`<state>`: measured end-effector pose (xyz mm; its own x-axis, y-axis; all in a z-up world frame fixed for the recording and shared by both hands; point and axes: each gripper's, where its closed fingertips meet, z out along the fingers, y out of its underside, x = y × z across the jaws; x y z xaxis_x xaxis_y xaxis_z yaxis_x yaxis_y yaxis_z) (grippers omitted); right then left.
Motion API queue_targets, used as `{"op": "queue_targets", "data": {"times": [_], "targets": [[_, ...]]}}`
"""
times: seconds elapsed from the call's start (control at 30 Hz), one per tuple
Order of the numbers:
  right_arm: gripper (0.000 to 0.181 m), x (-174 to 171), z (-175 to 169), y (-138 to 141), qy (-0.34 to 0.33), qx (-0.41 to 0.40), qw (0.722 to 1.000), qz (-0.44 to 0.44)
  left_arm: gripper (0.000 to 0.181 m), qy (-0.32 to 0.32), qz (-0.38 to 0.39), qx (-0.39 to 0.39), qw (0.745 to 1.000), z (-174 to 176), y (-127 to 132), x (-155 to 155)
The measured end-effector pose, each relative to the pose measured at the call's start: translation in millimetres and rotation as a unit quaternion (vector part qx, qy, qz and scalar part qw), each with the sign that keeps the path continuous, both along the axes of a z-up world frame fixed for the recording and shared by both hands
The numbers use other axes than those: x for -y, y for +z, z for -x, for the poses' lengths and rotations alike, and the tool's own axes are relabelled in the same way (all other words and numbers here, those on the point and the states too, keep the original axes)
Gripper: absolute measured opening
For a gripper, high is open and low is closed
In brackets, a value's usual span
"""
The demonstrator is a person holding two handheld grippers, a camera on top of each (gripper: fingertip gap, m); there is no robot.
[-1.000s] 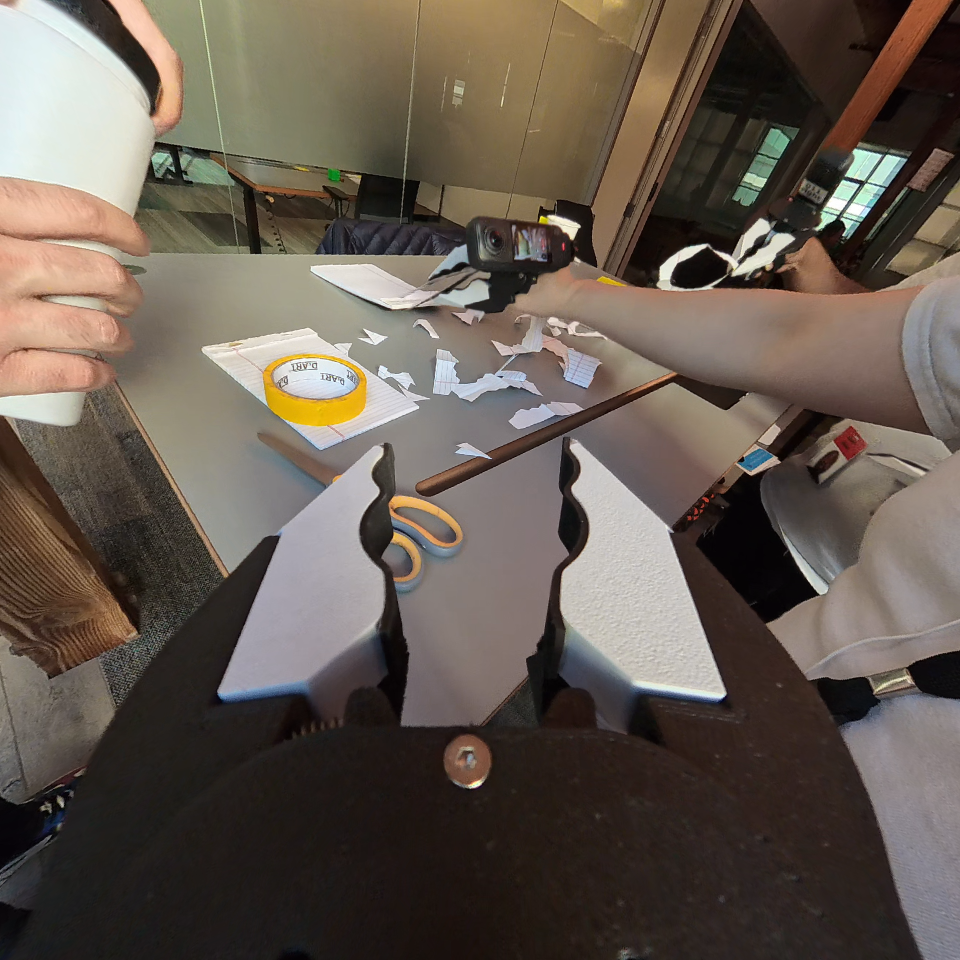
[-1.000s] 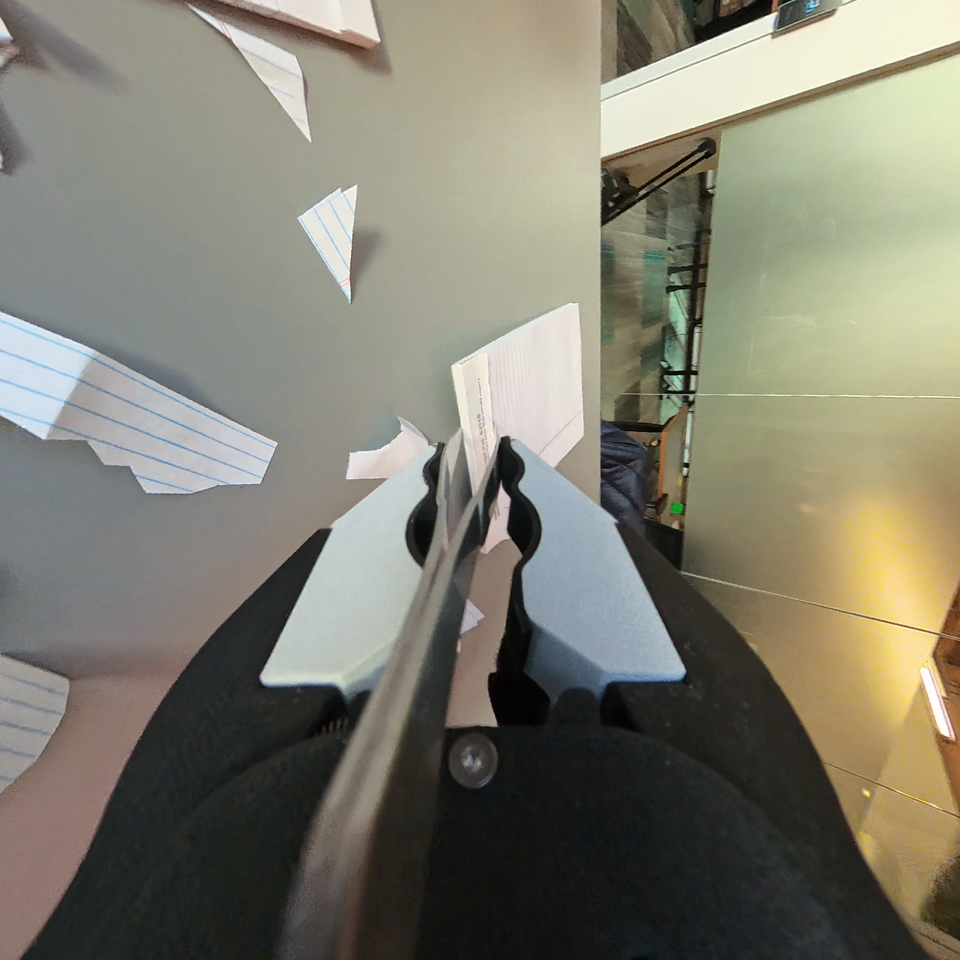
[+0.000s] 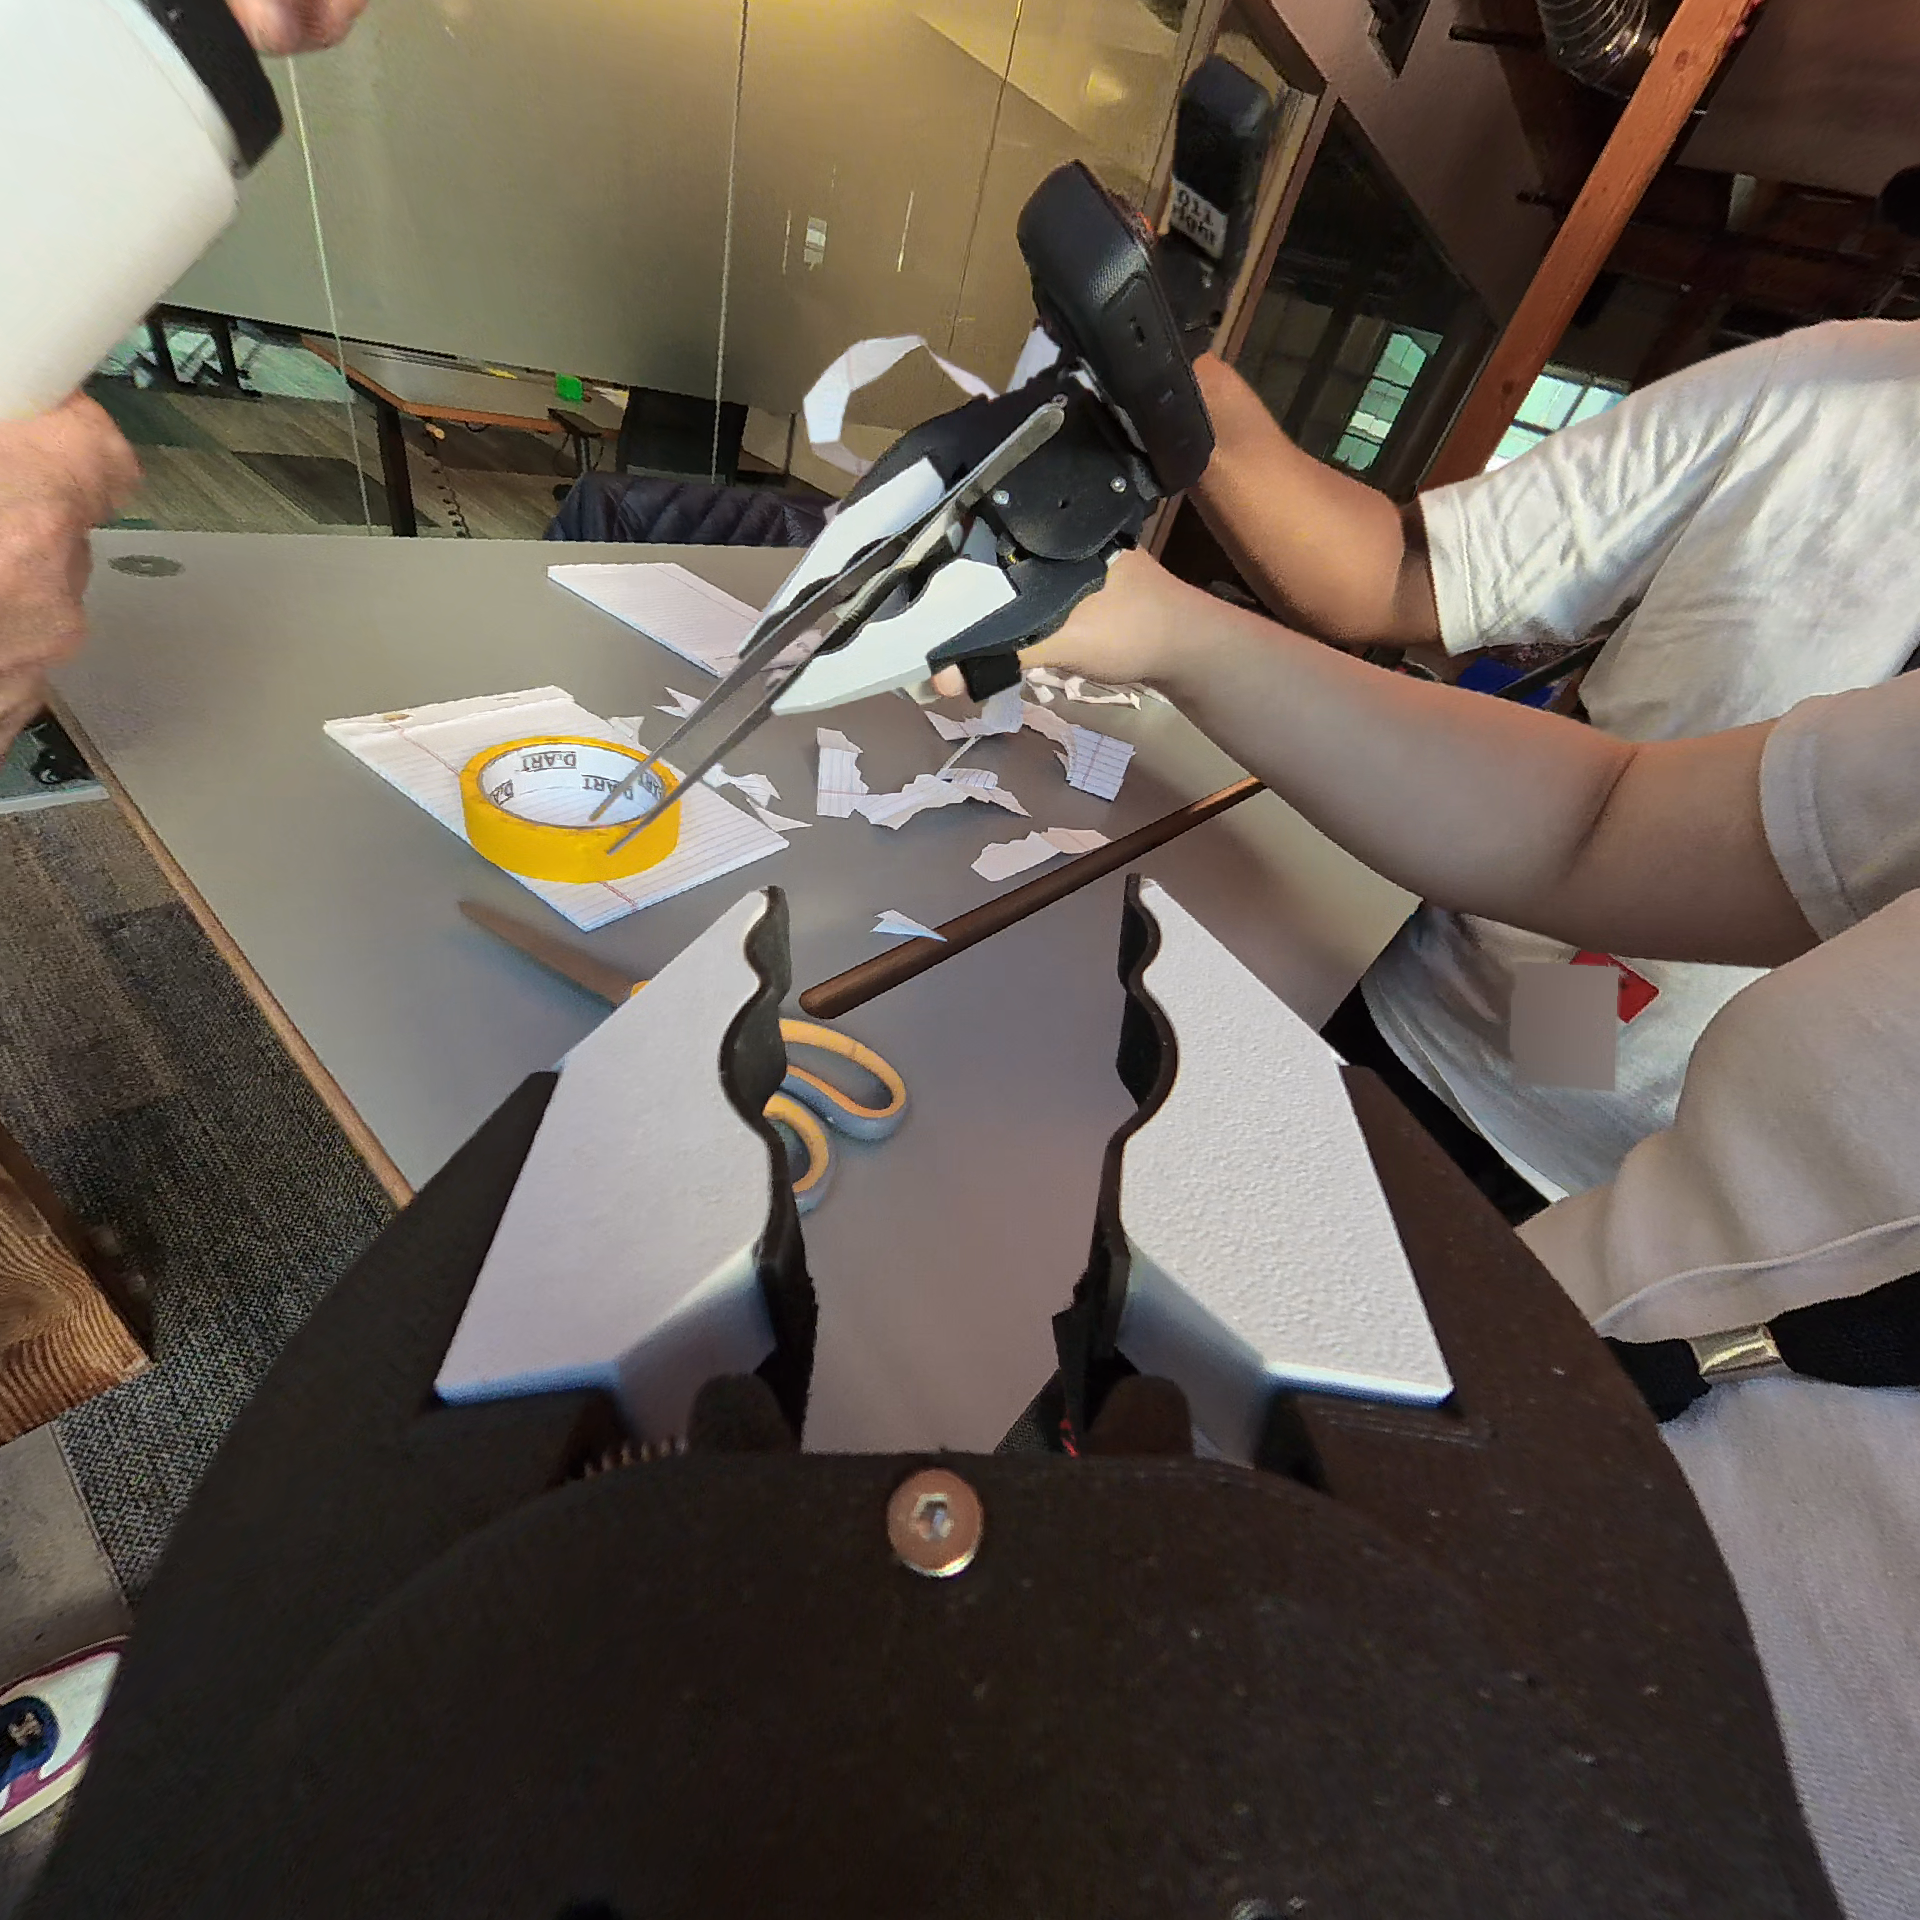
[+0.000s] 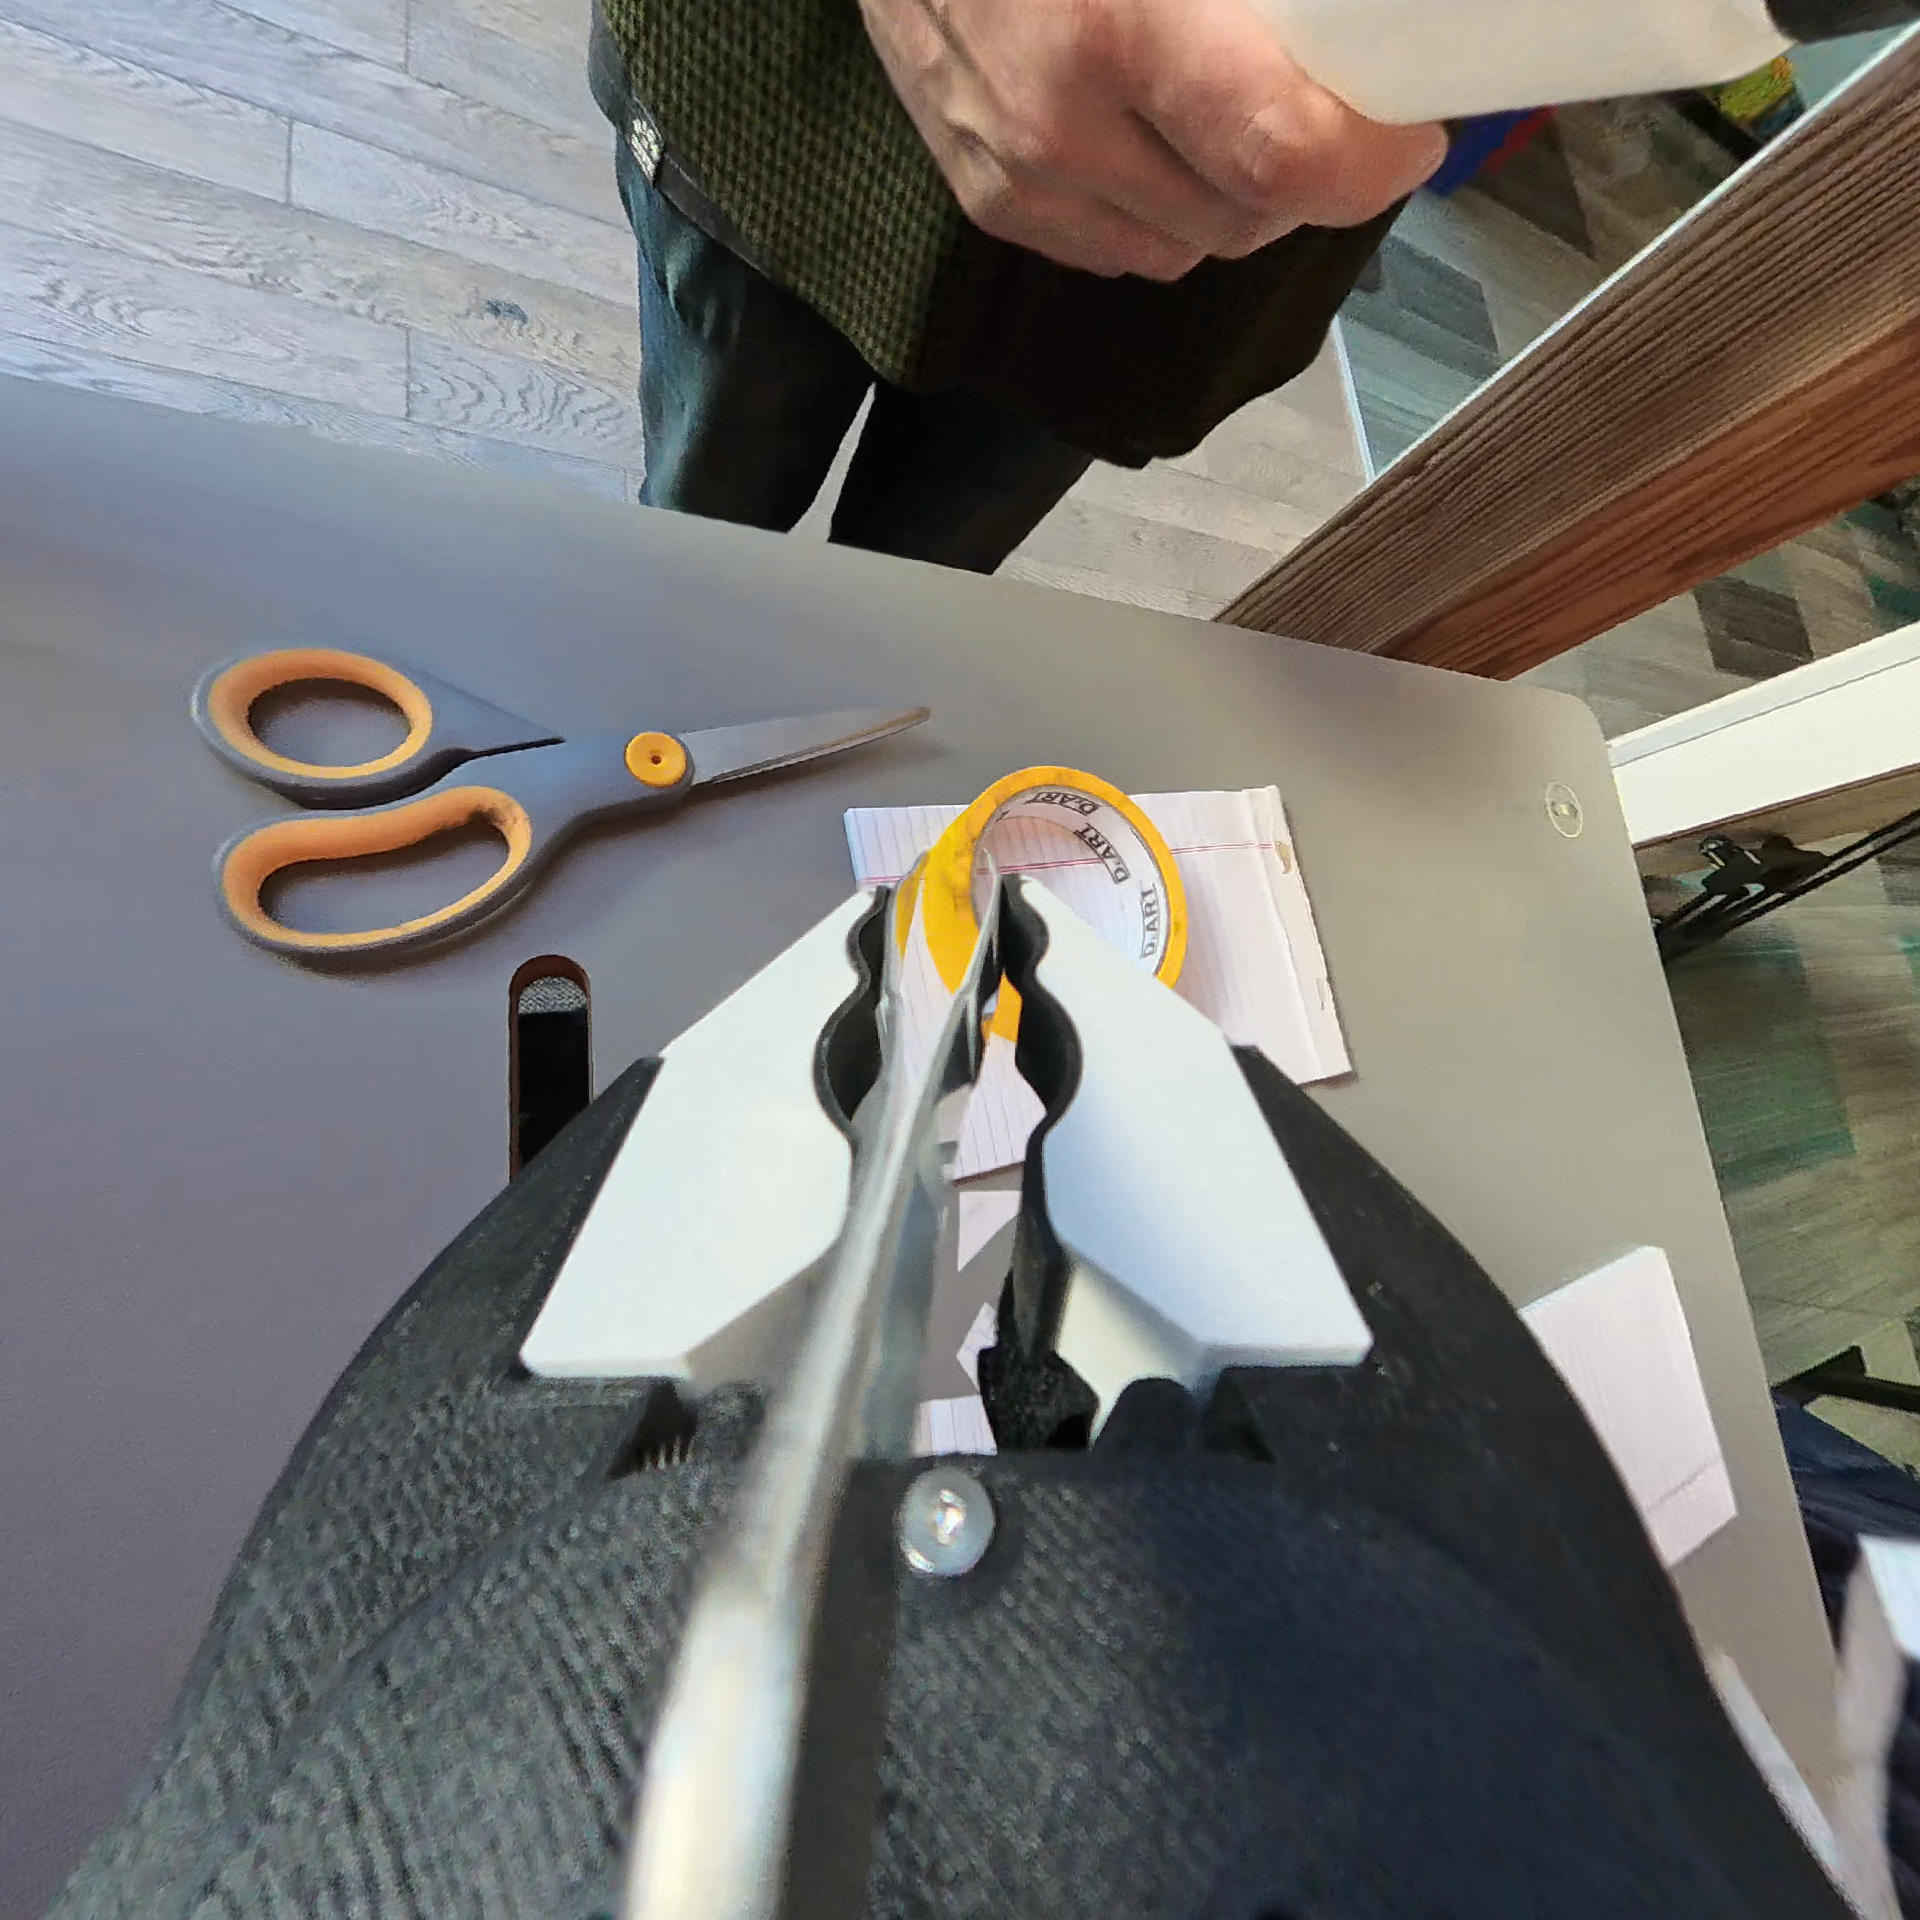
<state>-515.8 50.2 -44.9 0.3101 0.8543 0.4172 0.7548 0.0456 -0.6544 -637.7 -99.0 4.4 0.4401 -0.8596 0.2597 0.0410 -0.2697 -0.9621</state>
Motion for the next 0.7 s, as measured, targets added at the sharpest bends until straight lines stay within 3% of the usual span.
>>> {"op": "queue_targets", "data": {"times": [0.17,0.33,0.5,0.7], "targets": [[0.020,-6.6,5.5,2.0,-0.010,0.013,1.000,0.004,0.062,0.009,0.000,0.006,1.000,11.9,0.4,0.8],[0.019,-15.7,-1.2,-18.4,-0.042,0.052,0.995,0.075,0.062,0.012,0.001,0.008,1.000,18.7,1.4,0.2],[0.011,-10.0,7.4,-13.4,-0.027,0.074,0.996,0.040,0.062,0.014,0.000,0.009,1.000,22.1,2.6,0.2],[0.011,20.4,20.3,-2.8,-0.012,0.077,0.997,0.005,0.062,0.010,-0.001,0.008,1.000,21.6,4.1,1.9]]}}
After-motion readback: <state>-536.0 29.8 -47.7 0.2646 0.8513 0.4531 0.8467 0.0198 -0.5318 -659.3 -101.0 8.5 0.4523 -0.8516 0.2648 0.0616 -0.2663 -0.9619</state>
